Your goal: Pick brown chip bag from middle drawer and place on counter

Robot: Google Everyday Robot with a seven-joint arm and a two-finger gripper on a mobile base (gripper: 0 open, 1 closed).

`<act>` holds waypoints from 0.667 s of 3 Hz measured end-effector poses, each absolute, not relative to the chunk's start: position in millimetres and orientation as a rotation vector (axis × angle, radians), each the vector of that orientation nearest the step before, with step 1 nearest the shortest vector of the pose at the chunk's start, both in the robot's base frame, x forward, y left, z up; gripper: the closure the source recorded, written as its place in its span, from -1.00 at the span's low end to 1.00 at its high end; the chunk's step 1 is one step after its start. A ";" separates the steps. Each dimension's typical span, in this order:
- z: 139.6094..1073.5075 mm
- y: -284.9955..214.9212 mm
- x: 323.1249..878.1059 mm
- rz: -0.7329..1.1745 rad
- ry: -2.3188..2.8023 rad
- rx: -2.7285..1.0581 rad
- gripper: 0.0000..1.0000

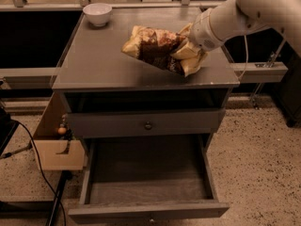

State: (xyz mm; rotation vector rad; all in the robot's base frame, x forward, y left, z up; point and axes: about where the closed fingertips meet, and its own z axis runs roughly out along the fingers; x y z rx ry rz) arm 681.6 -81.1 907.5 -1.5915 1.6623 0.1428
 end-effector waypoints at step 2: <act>886.0 -52.9 708.2 0.210 1.600 -1.588 1.00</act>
Offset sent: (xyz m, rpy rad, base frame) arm 0.0298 0.0260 -0.0211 0.0753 -0.0125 0.0444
